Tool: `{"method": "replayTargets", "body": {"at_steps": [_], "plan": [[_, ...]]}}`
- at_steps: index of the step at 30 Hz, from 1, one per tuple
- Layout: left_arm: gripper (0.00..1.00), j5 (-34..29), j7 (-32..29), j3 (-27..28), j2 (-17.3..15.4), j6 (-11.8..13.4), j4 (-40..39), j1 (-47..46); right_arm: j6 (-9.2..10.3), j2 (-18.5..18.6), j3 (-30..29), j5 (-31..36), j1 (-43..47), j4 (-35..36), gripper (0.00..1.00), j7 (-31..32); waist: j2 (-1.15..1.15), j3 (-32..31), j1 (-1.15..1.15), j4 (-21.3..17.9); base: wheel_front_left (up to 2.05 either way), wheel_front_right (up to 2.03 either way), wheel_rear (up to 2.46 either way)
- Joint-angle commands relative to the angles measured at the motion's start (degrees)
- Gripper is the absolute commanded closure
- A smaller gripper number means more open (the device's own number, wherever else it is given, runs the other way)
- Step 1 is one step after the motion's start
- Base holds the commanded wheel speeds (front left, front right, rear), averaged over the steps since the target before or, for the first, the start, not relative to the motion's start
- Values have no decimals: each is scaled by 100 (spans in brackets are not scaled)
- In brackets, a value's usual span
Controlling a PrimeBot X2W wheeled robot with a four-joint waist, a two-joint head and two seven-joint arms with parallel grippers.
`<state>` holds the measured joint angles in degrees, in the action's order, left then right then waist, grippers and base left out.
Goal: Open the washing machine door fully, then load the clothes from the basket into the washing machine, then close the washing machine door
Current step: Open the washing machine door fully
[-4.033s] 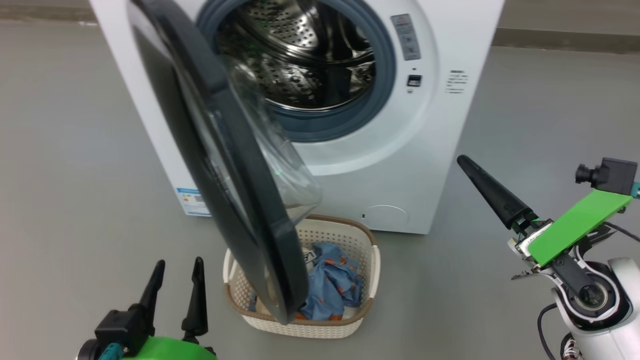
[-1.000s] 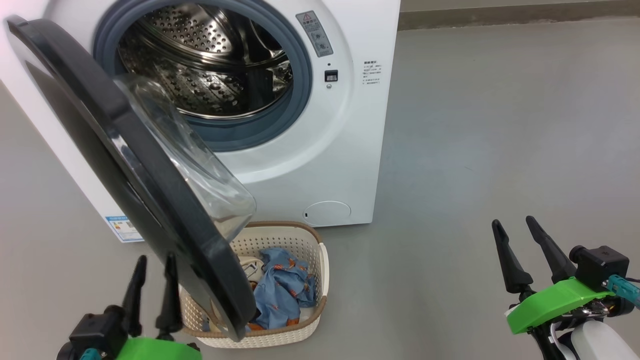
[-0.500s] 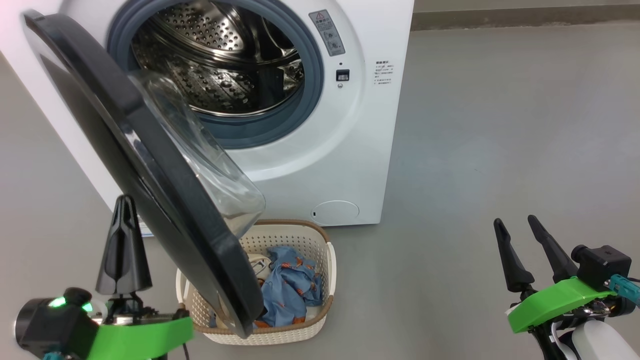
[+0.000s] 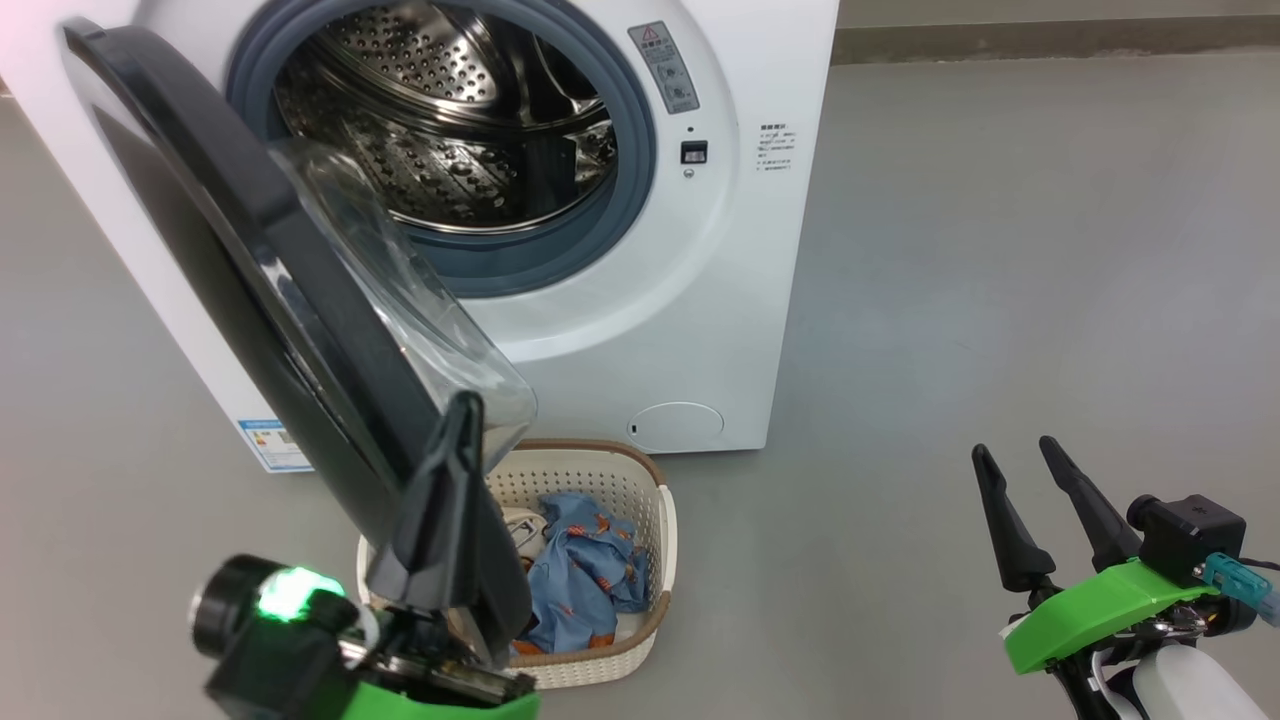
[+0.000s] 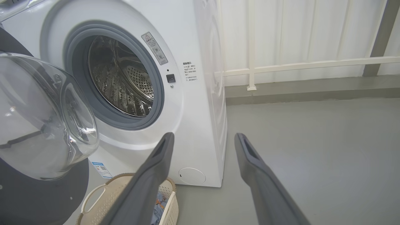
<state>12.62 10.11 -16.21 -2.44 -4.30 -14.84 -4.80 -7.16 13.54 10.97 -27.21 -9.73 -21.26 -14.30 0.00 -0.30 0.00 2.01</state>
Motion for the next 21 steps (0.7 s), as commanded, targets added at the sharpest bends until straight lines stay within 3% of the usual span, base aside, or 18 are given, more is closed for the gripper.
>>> {"method": "replayTargets", "body": {"at_steps": [1,8,21], "plan": [[100,86,-88,84,-43,-31,-28,-43,-33,103,115,-33,-41,143,0,-70,0,22,0,-35,0,0,0],[100,293,-324,-176,-51,-108,589,-10,-33,102,186,-63,-87,118,0,-70,0,103,0,-187,0,0,0],[100,521,-382,-170,-104,-119,1671,-96,-33,71,199,-117,-126,91,0,-70,0,186,0,-423,0,0,0]]}}
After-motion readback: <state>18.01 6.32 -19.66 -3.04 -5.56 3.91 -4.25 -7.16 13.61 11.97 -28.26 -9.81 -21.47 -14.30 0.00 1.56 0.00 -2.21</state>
